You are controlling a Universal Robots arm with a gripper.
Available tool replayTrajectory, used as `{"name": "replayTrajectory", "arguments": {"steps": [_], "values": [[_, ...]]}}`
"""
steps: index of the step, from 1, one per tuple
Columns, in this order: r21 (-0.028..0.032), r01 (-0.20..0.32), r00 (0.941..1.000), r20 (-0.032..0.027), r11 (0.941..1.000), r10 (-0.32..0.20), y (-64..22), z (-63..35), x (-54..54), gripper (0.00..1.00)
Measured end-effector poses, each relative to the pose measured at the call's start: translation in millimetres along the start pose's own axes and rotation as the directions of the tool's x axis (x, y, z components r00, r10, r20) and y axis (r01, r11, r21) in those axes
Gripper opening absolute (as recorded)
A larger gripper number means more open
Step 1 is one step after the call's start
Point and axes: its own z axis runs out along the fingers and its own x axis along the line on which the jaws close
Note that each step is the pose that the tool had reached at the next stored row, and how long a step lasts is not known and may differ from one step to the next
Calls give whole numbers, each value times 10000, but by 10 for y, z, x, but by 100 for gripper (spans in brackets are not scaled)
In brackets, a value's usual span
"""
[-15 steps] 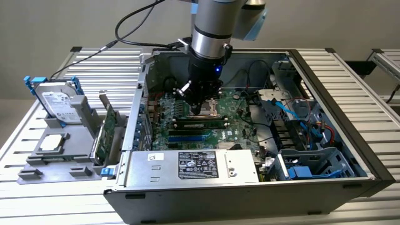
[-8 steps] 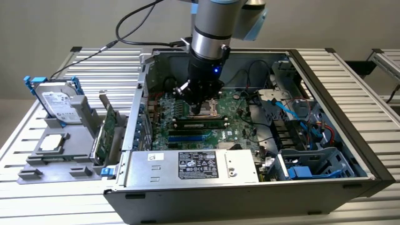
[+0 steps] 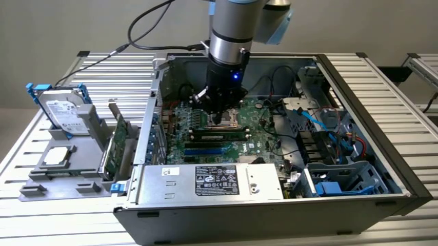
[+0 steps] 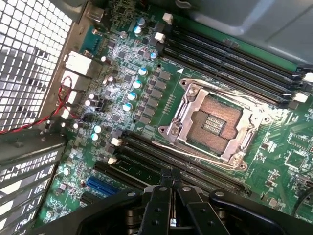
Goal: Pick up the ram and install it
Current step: 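Press down the ram until it locks into place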
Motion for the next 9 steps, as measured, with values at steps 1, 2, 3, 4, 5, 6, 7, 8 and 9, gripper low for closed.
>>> {"name": "replayTrajectory", "arguments": {"steps": [1, 2, 3, 4, 5, 6, 7, 8, 9], "values": [[4, -94, 9999, 37, 10000, 94, 0, 0, 0, 11], [8, -189, 9998, 72, 9998, 189, 1, 0, 0, 11], [11, -290, 9995, 106, 9996, 290, 2, -1, -1, 11], [13, -390, 9991, 135, 9992, 390, 2, -1, -1, 11], [13, -487, 9987, 164, 9988, 487, 2, -1, -1, 11], [11, -590, 9981, 190, 9983, 590, 2, -1, -1, 11], [8, -702, 9973, 213, 9975, 702, 2, -1, -1, 11], [0, -815, 9964, 224, 9967, 814, 2, -1, -1, 11], [-10, -947, 9952, 233, 9955, 947, 2, -1, -1, 11]]}}
